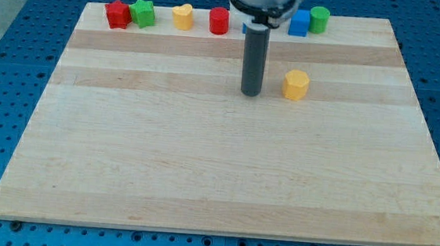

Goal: Slide the yellow hexagon closer to the blue cube

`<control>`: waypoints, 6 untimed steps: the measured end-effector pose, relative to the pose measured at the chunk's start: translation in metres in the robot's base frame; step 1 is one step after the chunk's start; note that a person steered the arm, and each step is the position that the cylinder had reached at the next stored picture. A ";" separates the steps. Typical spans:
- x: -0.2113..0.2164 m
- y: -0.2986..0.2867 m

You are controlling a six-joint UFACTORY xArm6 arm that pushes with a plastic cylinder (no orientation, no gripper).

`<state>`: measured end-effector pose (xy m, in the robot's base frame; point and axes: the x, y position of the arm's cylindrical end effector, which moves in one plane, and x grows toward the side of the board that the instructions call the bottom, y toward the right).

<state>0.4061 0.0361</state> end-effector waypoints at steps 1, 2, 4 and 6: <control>0.004 0.060; -0.020 0.099; -0.058 0.108; -0.075 0.076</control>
<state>0.3314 0.1125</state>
